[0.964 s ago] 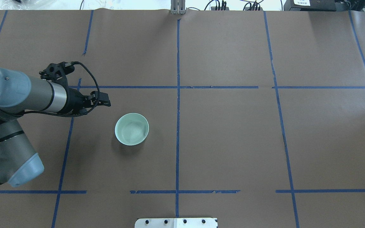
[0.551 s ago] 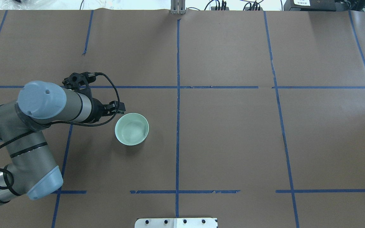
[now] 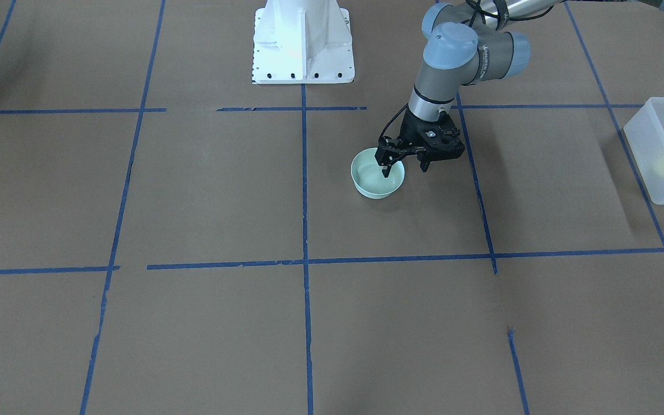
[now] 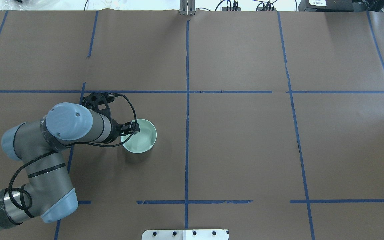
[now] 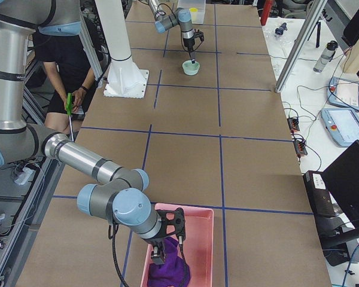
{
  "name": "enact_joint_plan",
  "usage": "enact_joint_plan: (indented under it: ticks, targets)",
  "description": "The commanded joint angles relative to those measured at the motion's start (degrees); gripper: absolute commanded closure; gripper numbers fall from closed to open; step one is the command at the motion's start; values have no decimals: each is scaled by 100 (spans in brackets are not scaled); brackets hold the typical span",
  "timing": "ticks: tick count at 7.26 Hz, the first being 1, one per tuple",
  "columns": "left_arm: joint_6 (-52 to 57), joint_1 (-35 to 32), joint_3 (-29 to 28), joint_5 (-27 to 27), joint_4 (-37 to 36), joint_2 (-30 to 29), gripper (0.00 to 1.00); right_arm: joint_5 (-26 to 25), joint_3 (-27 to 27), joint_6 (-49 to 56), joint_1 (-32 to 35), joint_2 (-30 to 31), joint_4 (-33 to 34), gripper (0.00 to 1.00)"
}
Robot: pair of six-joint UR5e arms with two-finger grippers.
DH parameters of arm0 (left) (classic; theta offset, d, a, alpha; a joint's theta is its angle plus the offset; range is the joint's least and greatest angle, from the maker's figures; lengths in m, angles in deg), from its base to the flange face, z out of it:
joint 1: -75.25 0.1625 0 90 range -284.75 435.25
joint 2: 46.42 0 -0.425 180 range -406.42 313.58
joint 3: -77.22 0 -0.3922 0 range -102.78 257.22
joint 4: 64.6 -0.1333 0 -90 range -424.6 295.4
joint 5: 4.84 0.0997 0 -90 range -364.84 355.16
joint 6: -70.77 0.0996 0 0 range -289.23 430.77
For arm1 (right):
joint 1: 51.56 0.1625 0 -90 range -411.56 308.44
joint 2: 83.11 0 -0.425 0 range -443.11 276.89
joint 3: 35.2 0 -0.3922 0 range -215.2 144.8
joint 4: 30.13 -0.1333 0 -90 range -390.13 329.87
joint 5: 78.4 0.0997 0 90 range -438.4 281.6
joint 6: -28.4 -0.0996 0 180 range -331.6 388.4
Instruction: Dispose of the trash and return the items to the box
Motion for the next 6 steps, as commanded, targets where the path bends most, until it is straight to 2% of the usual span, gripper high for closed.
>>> enact_joint_plan:
  ticks: [1,3,4,6]
  targets:
    - [2,87,-130,6,3,-12,29,52,-294,-1108,-609,-112,23,0]
    - [2,79,-34,-29,-6,-12,87,420,-559,-1707,-953,-138,49,0]
    - [2,79,-42,-29,-6,-4,100,465,-612,-1762,-1076,-138,58,0]
    - [-7,61,80,-73,-23,-4,100,562,-822,-2401,-1480,-138,49,0]
